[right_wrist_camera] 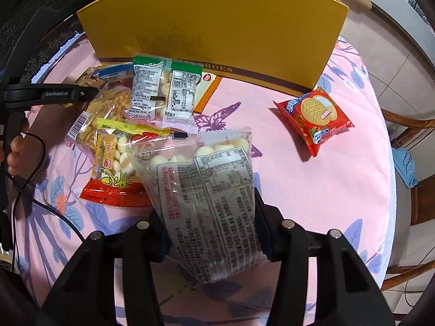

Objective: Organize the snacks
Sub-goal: 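Grasp the clear white-candy bag with the right gripper while the left gripper grasps the peanut bag, then lift both bags into the yellow box and open both grippers, then move both grippers back to the snack pile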

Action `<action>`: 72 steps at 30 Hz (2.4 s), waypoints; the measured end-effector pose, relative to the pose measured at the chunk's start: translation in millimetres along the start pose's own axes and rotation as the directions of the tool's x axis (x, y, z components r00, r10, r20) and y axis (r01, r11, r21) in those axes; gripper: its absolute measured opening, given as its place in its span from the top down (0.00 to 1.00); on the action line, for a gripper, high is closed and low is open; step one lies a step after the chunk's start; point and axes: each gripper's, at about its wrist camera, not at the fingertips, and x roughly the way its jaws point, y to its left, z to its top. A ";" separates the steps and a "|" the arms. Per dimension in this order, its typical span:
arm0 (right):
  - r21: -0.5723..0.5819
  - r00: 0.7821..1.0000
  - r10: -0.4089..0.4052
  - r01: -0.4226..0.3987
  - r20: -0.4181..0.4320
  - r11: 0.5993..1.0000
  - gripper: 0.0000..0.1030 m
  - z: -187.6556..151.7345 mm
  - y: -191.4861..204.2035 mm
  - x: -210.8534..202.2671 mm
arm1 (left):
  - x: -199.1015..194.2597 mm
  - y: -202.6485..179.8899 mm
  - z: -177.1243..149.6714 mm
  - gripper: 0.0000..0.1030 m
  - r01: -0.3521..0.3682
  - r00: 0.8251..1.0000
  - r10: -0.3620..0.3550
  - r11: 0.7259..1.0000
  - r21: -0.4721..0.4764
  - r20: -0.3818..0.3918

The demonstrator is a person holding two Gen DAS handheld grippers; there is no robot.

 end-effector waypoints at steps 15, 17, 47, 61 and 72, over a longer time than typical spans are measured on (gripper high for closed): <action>0.096 0.997 0.043 -0.049 0.065 0.994 0.56 4.3 -16.5 -41.9 | -64.7 22.3 -23.4 0.56 0.037 0.996 -0.035 0.999 -0.024 0.082; 0.087 0.994 0.039 -0.048 0.107 0.995 0.56 10.6 -16.6 -56.0 | -85.1 22.0 -21.0 0.56 0.039 0.992 -0.037 0.999 -0.013 0.123; 0.131 0.882 0.008 -0.079 0.471 0.988 0.56 205.8 -41.9 -114.0 | -149.4 -41.2 155.8 0.60 0.115 0.919 -0.121 0.993 0.040 0.375; 0.123 0.892 -0.091 0.040 0.442 0.992 0.29 215.8 -32.4 -91.5 | -129.6 -40.9 159.8 0.23 0.064 0.936 -0.060 0.998 0.000 0.347; 0.104 0.896 -0.023 -0.026 0.444 0.994 0.29 192.4 -31.8 -113.1 | -148.6 -35.1 146.7 0.19 0.068 0.928 -0.062 0.998 -0.006 0.367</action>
